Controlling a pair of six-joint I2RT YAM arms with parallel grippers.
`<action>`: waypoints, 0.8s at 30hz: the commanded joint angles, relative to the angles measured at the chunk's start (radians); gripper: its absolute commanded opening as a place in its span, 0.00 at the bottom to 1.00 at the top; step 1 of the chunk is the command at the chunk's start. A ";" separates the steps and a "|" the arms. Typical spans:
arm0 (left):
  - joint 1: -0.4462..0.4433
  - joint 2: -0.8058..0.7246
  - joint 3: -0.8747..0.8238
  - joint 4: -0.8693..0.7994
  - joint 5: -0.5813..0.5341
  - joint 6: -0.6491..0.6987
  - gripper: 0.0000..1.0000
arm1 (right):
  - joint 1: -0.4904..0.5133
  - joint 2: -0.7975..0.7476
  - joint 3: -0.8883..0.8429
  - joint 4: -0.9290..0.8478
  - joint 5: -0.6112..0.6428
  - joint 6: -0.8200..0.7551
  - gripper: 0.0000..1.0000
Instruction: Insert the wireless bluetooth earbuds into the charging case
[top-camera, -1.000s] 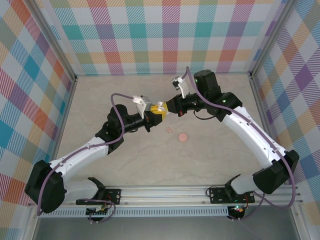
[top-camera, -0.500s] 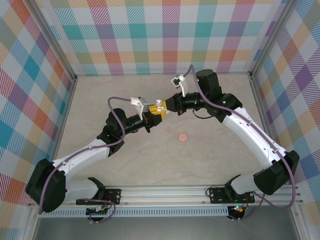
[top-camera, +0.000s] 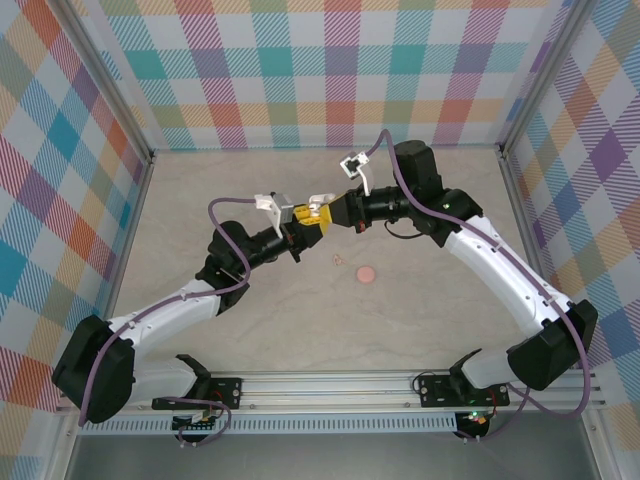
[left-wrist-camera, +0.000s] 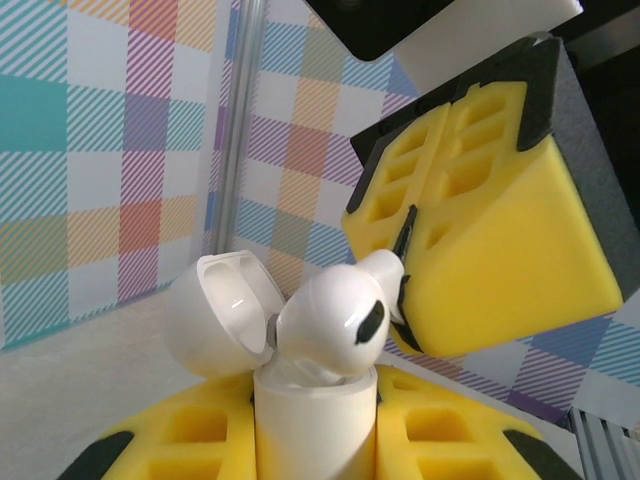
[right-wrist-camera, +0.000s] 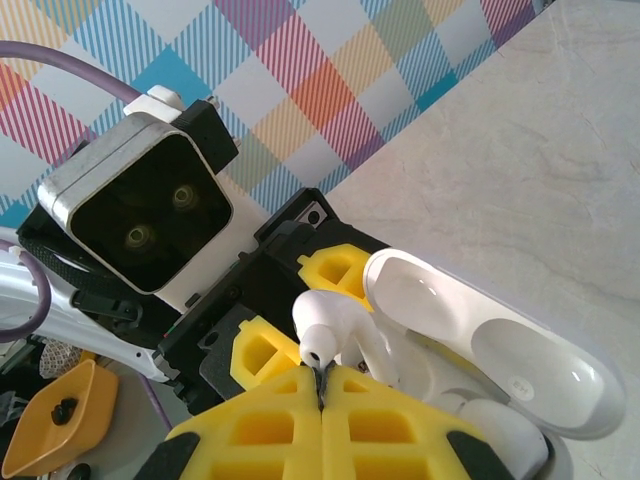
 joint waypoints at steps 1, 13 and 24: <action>-0.005 0.009 -0.005 0.070 0.006 -0.002 0.00 | -0.005 -0.021 -0.005 0.040 -0.043 0.010 0.02; -0.007 0.016 -0.006 0.060 0.015 0.022 0.00 | -0.004 0.005 -0.001 0.074 -0.063 0.037 0.01; -0.011 0.014 -0.013 0.126 0.011 0.002 0.00 | -0.004 0.021 -0.014 0.083 -0.062 0.045 0.01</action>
